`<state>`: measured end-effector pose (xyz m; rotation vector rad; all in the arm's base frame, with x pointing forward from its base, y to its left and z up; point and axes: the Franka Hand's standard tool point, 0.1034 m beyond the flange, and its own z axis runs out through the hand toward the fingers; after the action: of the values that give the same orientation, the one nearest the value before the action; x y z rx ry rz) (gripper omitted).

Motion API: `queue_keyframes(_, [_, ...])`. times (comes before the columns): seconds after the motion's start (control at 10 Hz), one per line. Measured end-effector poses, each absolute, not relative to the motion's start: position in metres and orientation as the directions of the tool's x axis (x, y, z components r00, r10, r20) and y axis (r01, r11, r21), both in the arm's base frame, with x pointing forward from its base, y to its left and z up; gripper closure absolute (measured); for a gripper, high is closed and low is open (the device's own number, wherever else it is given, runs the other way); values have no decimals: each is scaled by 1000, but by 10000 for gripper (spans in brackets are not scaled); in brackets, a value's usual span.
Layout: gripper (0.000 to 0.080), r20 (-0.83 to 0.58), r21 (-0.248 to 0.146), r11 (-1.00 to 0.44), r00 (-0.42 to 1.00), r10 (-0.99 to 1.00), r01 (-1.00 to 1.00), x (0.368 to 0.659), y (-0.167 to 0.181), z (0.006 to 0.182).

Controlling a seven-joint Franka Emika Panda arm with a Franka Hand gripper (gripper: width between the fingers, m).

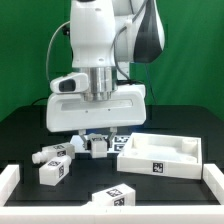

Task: Assemble one leg

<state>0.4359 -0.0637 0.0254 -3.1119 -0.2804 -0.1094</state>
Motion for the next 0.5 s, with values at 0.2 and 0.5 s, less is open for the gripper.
queue_keyframes(0.2, [514,70,-4,-982,979,190,191,433,-67,17])
queue_keyframes(0.5, [296,69,-5,-981,979,191,192,433,-66,17])
